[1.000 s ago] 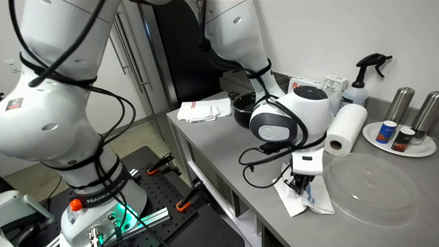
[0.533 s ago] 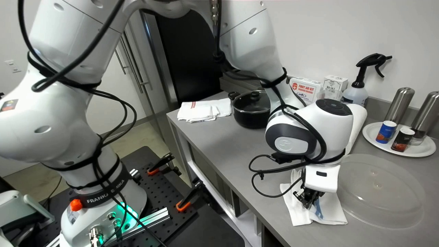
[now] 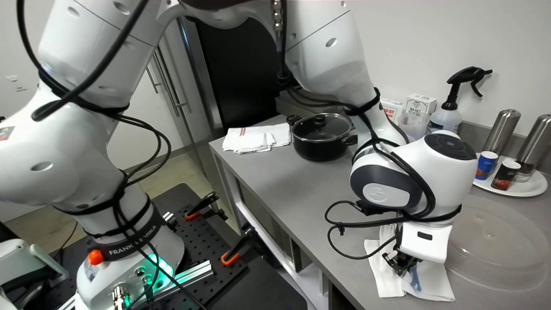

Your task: Pick up the white towel with blue strips from the countertop and move it to the right.

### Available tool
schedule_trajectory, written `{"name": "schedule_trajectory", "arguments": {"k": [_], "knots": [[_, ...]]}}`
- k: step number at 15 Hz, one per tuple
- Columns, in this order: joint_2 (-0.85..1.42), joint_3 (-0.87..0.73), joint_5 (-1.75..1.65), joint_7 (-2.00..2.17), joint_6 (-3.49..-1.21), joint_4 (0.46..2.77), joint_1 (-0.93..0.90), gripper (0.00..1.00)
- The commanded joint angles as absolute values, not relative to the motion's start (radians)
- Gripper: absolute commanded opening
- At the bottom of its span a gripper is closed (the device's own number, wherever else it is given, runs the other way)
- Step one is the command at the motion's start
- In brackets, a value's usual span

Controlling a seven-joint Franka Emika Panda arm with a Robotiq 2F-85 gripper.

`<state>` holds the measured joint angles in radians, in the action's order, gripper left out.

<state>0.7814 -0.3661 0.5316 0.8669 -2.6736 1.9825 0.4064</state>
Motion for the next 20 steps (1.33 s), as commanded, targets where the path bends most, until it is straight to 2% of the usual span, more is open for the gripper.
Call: {"name": "schedule_trajectory", "arguments": {"k": [1,3,4,5,6,7,15,20], "knots": [[0.811,-0.368,0.517,0.906,-2.631,1.928,0.430,0.03],[0.810,-0.366,0.518,0.912,-2.628,1.923,0.436,0.03],[0.808,-0.365,0.519,0.913,-2.629,1.923,0.438,0.06],[0.807,-0.366,0.520,0.916,-2.631,1.925,0.438,0.36],[0.806,-0.365,0.520,0.917,-2.635,1.927,0.439,0.36],[0.803,-0.364,0.522,0.916,-2.638,1.930,0.440,0.42],[0.764,-0.353,0.534,0.888,-2.662,1.970,0.453,0.99],[0.777,-0.356,0.529,0.894,-2.657,1.958,0.455,1.00]]}}
